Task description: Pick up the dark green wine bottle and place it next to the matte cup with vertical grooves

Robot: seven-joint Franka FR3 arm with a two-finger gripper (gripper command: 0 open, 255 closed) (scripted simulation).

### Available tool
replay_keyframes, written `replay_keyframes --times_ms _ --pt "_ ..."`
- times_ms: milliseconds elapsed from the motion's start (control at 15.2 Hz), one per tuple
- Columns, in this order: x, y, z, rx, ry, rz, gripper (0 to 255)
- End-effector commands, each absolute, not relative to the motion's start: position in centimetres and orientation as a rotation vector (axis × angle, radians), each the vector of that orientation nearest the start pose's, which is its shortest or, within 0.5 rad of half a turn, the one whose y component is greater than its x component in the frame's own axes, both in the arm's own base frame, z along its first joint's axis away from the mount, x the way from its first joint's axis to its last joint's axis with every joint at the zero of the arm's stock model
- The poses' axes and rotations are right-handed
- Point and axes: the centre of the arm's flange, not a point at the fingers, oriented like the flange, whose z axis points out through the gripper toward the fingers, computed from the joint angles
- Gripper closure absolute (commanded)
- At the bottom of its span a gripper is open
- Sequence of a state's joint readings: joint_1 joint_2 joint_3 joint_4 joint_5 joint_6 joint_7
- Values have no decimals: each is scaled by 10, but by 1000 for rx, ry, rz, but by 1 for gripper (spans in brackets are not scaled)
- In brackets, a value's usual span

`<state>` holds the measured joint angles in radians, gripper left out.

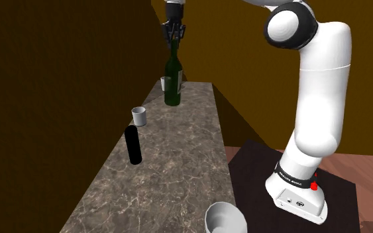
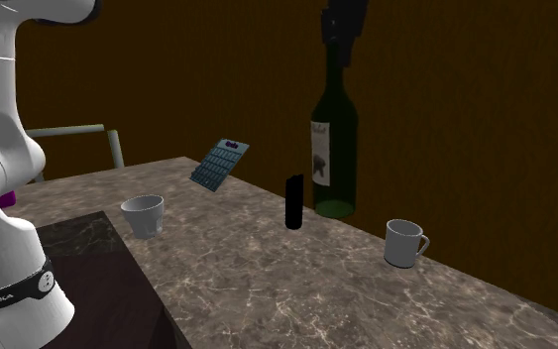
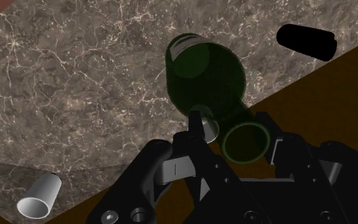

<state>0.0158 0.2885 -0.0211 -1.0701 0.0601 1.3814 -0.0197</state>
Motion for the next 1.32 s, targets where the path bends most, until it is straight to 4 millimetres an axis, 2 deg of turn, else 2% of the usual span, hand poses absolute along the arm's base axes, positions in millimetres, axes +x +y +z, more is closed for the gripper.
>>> replay_keyframes --times_ms 0,1254 --pt "599 21 679 -3088 -41 -36 255" --pt "435 177 786 -3088 -41 -36 255"
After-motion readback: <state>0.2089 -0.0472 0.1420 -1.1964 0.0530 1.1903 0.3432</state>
